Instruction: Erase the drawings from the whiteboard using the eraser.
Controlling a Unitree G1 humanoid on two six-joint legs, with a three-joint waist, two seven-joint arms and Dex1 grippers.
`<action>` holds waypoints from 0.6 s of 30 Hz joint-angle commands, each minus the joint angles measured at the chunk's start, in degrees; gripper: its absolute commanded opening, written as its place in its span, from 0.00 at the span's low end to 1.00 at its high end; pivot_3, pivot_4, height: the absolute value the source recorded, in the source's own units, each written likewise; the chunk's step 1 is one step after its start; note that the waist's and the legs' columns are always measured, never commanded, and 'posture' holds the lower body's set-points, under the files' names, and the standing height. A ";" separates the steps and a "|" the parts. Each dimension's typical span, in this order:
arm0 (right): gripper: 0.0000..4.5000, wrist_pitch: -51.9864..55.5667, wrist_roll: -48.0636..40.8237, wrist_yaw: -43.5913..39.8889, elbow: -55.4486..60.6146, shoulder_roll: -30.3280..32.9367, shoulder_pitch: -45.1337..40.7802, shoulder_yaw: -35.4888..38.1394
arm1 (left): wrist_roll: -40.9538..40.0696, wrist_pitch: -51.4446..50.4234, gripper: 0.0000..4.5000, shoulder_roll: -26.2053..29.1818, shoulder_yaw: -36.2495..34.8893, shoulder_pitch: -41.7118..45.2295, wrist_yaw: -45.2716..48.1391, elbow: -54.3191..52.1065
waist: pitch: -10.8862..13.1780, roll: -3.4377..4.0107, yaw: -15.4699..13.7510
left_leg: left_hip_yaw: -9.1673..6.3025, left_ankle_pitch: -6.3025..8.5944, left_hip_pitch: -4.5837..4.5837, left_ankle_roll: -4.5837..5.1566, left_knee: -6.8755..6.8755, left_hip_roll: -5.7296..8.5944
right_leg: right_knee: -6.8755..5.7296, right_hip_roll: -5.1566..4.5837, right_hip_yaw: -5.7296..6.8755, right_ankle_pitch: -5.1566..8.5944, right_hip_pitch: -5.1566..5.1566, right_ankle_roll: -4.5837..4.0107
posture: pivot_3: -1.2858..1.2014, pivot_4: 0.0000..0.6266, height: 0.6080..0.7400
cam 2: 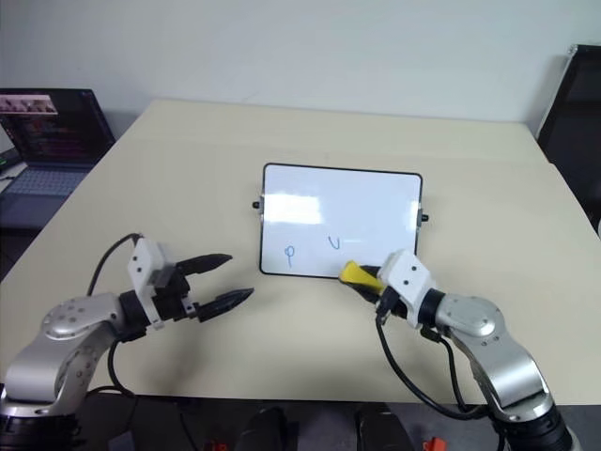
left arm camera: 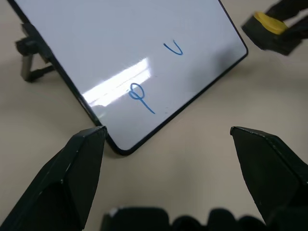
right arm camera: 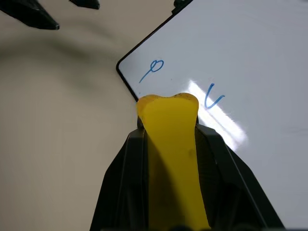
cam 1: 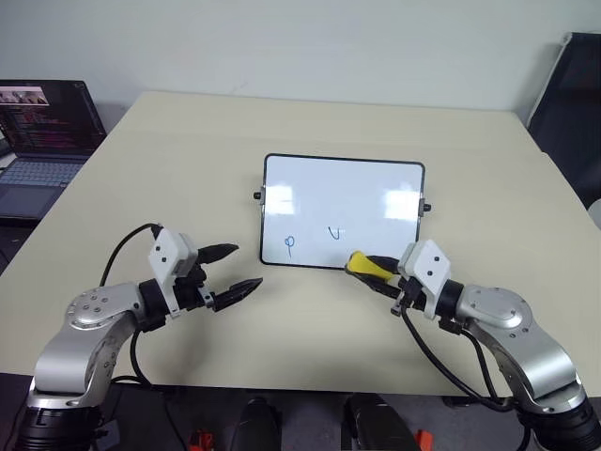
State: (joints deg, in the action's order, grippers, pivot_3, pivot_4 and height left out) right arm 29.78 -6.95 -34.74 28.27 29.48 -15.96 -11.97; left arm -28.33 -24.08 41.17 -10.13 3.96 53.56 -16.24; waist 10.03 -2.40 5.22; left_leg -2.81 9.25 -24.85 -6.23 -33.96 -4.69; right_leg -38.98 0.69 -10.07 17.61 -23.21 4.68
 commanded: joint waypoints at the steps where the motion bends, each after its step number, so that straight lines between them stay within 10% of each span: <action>1: 0.22 -2.25 5.41 3.74 -4.90 -2.96 -6.51 -3.29 | 0.18 1.56 1.00 0.43 1.11 2.21 1.17 -0.98 | 0.00 -0.01 -0.12 | -0.01 -0.03 0.00 0.04 0.01 0.00 | 0.00 0.00 0.01 -0.03 0.00 0.00 | 0.52 0.24 1.00; 18: 0.22 2.30 16.98 0.62 -18.86 -3.69 -14.55 -12.11 | 1.56 2.47 1.00 0.05 3.66 4.84 2.55 0.46 | -0.01 0.00 -0.45 | -0.11 -0.01 -0.02 0.04 0.13 -0.01 | -0.04 0.01 0.16 -0.01 0.05 0.28 | 0.52 0.24 1.00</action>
State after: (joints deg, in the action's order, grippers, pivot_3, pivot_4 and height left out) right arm 30.06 8.93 -33.85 10.19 24.74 -31.34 -24.86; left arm -26.62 -22.97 41.22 -6.31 8.11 55.78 -15.05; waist 10.03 -2.40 4.76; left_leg -2.92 9.23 -24.86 -6.20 -33.89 -4.70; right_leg -39.04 0.70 -9.92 17.59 -23.15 4.91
